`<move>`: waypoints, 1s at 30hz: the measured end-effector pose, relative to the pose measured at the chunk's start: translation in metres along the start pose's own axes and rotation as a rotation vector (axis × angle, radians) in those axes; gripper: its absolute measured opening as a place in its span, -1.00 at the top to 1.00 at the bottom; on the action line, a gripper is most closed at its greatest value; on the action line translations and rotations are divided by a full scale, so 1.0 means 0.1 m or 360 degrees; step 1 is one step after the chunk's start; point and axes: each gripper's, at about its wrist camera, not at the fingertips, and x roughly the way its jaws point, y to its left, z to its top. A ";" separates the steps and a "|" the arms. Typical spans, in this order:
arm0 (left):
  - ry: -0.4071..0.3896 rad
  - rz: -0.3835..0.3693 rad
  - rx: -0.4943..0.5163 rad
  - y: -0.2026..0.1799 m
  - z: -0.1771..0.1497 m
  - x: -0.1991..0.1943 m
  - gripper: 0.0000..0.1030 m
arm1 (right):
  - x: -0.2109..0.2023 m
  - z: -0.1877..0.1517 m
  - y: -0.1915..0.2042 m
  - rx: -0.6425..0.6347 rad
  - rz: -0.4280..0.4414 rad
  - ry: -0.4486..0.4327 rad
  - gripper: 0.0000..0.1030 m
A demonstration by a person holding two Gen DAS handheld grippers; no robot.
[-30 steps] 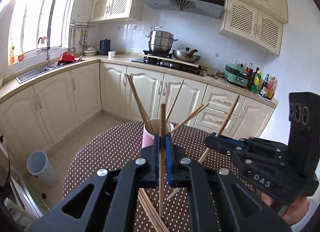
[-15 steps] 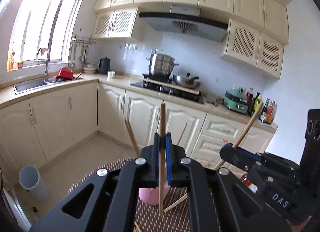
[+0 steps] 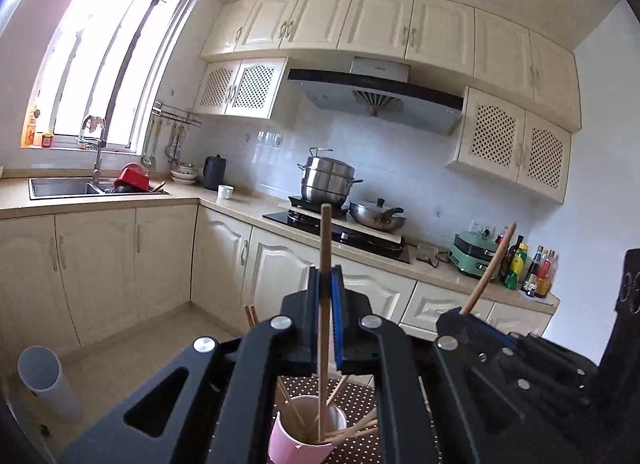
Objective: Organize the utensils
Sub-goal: 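Lift both held chopsticks upright and carry them over the pink cup, then open the left gripper to drop its chopstick in the cup while the right gripper releases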
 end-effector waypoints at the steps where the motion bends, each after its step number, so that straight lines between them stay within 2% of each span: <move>1: -0.0002 0.0015 0.0006 0.00 -0.03 0.03 0.88 | 0.02 -0.03 0.00 -0.0006 -0.0002 -0.0005 0.89; 7: 0.0017 0.0058 0.0028 0.04 -0.19 0.17 0.88 | 0.12 -0.12 -0.04 0.0002 -0.0020 0.0007 0.89; 17: 0.0077 0.0046 0.0043 0.11 -0.38 0.28 0.88 | 0.14 -0.04 -0.02 0.0011 -0.0034 -0.0099 0.89; 30: 0.0187 0.0027 0.0037 0.20 -0.72 0.39 0.88 | 0.27 -0.38 -0.04 0.0009 0.0007 0.0070 0.89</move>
